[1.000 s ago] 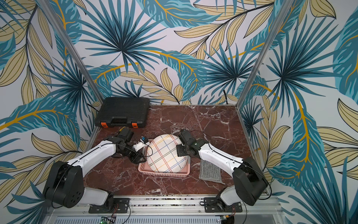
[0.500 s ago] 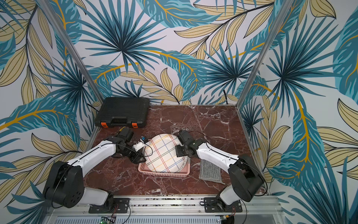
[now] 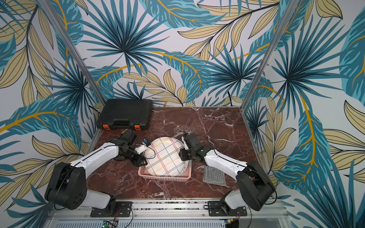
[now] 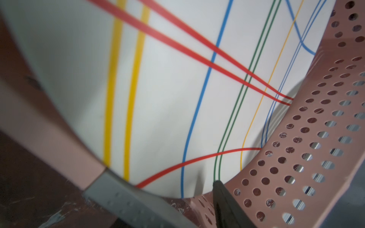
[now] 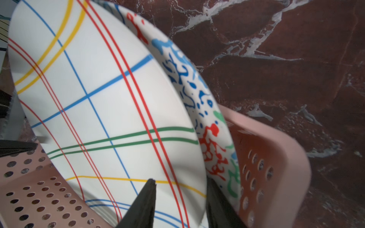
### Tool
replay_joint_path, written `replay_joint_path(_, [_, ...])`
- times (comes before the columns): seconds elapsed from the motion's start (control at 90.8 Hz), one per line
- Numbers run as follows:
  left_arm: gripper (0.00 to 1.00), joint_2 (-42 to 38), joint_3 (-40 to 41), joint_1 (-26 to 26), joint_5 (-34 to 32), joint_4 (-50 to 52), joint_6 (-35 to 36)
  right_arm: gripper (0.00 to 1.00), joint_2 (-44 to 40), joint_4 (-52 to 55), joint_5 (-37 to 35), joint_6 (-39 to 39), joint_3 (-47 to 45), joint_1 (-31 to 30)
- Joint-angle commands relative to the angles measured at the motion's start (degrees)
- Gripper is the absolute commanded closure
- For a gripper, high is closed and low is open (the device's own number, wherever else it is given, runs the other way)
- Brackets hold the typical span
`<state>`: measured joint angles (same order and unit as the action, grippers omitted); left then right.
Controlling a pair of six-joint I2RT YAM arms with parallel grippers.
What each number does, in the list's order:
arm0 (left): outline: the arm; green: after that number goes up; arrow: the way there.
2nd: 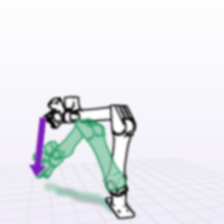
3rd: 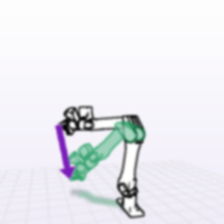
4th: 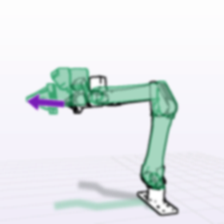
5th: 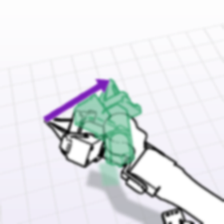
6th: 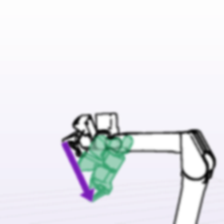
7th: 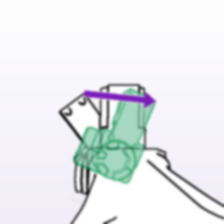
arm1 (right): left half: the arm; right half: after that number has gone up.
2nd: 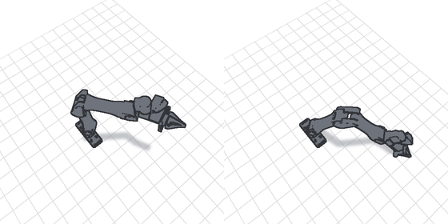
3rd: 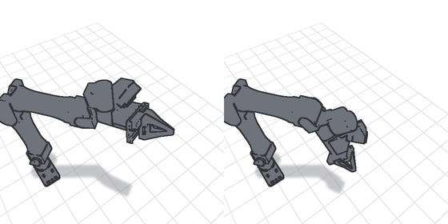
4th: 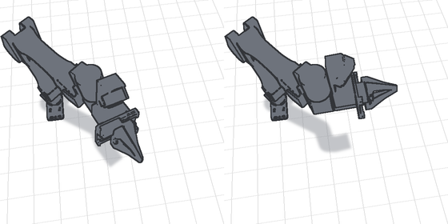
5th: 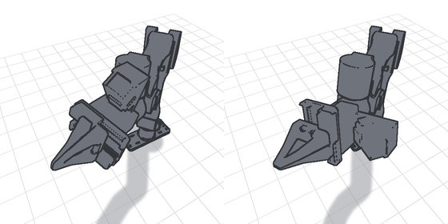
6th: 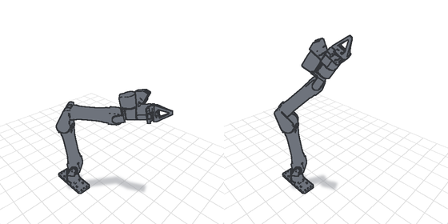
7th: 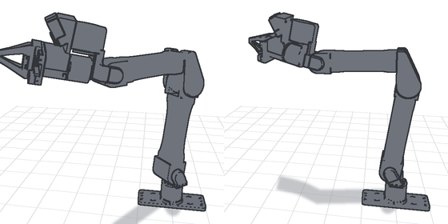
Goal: Wipe the wet plate dry
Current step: Pick up the plate from the bin.
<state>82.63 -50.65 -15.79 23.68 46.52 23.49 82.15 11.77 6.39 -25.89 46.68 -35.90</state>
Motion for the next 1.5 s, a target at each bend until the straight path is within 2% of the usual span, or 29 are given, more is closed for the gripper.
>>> replay_joint_path(0.0, [0.48,0.7,-1.2,-0.9,3.7,-1.6,0.3,0.63,-2.0,-8.7,12.2,-1.3,-2.3,-1.3])
replay_joint_path(0.165, [0.48,0.3,-1.0,-0.9,3.6,-1.8,0.2,0.70,-4.1,-12.2,18.3,-1.9,-3.6,-0.6])
replay_joint_path(0.264, [0.48,0.2,-1.0,-0.9,3.5,-1.9,0.2,0.71,-4.8,-14.7,21.6,-2.5,-4.4,-0.2])
replay_joint_path(0.551, [0.48,-0.2,-0.8,-0.9,3.3,-2.2,0.0,0.75,-3.2,-19.8,25.6,-3.3,-5.6,0.4])
replay_joint_path(0.672, [0.48,-0.5,-0.8,-0.9,3.1,-2.3,-0.1,0.77,-1.8,-20.8,25.5,-3.5,-5.2,0.6])
replay_joint_path(0.793, [0.47,-1.7,-0.5,-0.9,2.1,-3.0,-0.4,0.87,-2.4,-20.4,22.0,-3.8,-5.1,1.1])
replay_joint_path(0.925, [0.35,-3.5,-1.8,-0.8,-1.3,-3.2,-0.3,1.00,-5.0,-15.7,17.2,-2.5,-3.8,1.5])
replay_joint_path(0.991, [0.28,-4.4,-3.0,-0.7,-2.3,-2.4,0.5,1.00,-7.1,-12.8,15.1,-1.3,-2.7,1.8])
replay_joint_path(1.08, [0.03,-5.2,-6.5,-0.5,-3.1,0.0,1.7,1.00,-10.7,-8.5,12.2,0.3,-1.1,2.0])
replay_joint_path(1.102, [0.01,-5.4,-7.6,-0.4,-3.1,0.6,1.7,1.00,-11.6,-7.1,11.3,0.6,-0.5,2.1])
replay_joint_path(1.311, [0.00,-6.7,-17.1,1.5,-1.5,5.0,-0.5,1.00,-19.4,4.4,5.3,2.9,5.7,2.4])
replay_joint_path(1.487, [0.00,-6.6,-24.1,4.0,13.2,12.0,0.1,1.00,-24.0,9.8,7.8,4.3,10.8,3.5])
